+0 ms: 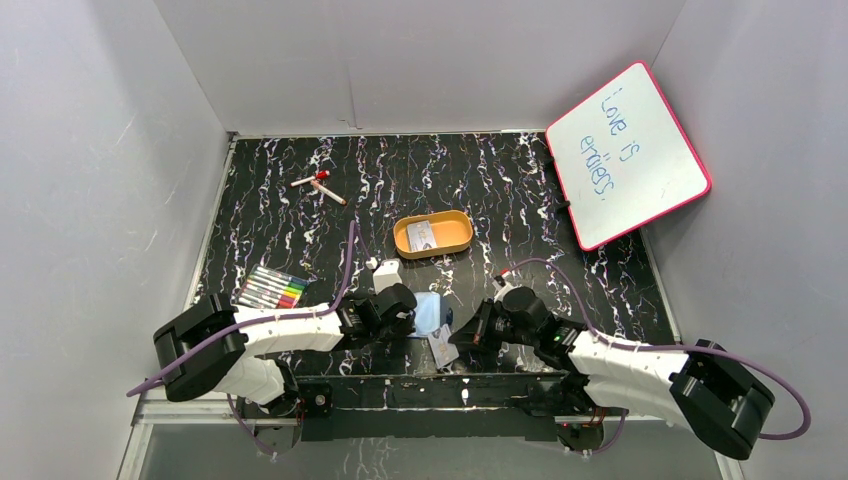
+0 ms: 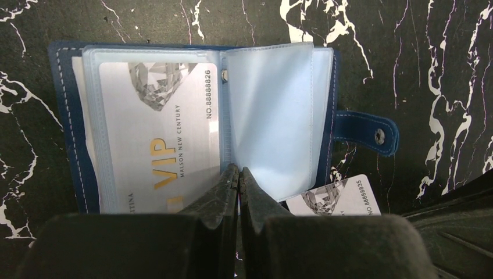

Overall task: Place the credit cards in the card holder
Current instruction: Turn over the card slot in the card holder.

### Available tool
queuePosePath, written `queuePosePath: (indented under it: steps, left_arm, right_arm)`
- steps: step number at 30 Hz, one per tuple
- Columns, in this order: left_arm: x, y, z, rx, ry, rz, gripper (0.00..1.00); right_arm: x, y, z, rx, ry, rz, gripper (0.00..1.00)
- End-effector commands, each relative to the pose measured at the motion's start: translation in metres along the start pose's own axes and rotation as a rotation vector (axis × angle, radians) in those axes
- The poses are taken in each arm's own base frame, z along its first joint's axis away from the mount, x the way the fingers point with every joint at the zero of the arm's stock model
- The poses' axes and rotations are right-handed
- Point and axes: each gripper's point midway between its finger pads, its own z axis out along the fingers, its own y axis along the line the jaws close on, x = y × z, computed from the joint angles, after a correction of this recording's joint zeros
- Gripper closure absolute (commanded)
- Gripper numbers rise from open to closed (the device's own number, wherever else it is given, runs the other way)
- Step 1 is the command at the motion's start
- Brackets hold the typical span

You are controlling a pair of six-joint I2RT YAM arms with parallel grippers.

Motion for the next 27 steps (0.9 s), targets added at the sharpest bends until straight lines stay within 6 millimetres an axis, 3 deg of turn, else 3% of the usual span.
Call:
queuePosePath:
  steps: [1,15,27]
  left_arm:
    - [-0.012,-0.003,0.000,-0.005,-0.045,-0.017,1.00]
    - [-0.011,-0.005,0.000,0.001,-0.039,-0.016,1.00]
    - [-0.016,-0.010,-0.007,0.029,-0.045,-0.003,0.98]
  right_arm:
    - [-0.015,0.019,-0.002,-0.086,-0.072,-0.010,1.00]
    - [-0.021,0.022,-0.003,-0.120,-0.110,0.001,1.00]
    - [-0.029,0.032,0.011,-0.128,-0.108,-0.058,1.00]
